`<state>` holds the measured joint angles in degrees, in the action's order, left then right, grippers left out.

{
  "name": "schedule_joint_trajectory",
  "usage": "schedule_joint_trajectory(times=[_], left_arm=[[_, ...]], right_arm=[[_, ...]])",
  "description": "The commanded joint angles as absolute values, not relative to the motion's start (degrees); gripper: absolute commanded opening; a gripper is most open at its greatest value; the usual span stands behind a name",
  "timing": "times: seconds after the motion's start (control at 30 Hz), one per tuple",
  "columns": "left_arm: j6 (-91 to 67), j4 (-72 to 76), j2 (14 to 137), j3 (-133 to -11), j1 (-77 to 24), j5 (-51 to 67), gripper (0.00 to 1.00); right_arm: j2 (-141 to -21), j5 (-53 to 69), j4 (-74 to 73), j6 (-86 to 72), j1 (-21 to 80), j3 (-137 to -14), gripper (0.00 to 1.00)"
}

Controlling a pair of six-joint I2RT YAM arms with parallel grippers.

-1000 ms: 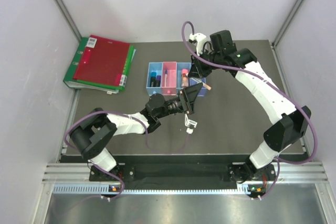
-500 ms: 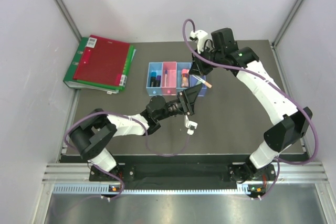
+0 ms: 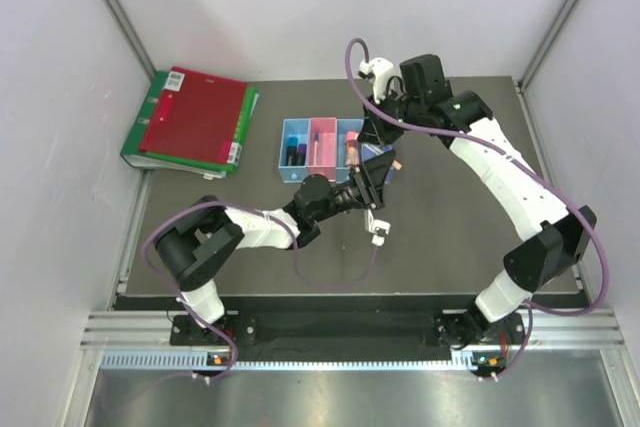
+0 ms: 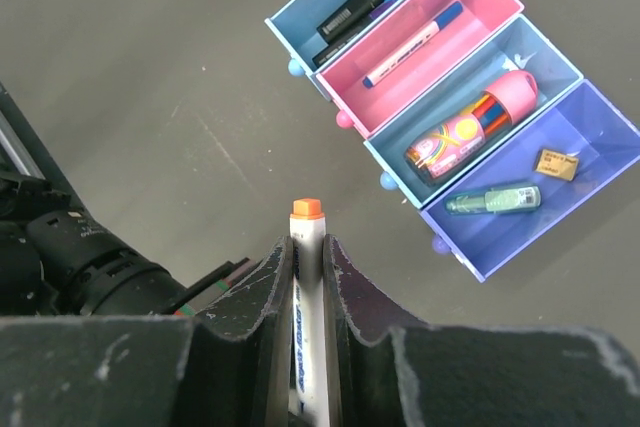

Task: Sort the stationery into containers
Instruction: Pick up the pen from the center of the board.

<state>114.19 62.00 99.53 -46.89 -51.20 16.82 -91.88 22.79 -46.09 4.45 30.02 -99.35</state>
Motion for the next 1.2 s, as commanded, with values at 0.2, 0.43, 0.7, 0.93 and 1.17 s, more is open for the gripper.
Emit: schedule_joint_trajectory(times=[0.2,0.43,0.7,0.93,1.17], left_arm=[[117.6,65.2,100.6,-50.7,-51.7,15.6,0.00],[117.0,64.0,98.5,-48.5,-51.9,13.5,0.00],[107.4,58.9,88.8,-40.0,-52.1,1.4,0.00],[77.1,27.0,81.0,-55.0,-52.1,-20.4,0.00],[39.8,-10.7,90.3,-85.8,-44.7,-20.0,0.00]], right_arm=[[-87.8,22.7,-42.9,4.7,31.3,-97.9,0.00],[-86.7,22.7,-42.9,6.7,31.6,-98.1,1.00],[-82.7,12.0,-40.7,6.0,30.6,-97.2,1.00],[-78.3,-5.4,-37.9,6.8,27.4,-94.8,1.00],[-77.1,-9.0,-39.2,9.0,26.5,-93.1,1.00]])
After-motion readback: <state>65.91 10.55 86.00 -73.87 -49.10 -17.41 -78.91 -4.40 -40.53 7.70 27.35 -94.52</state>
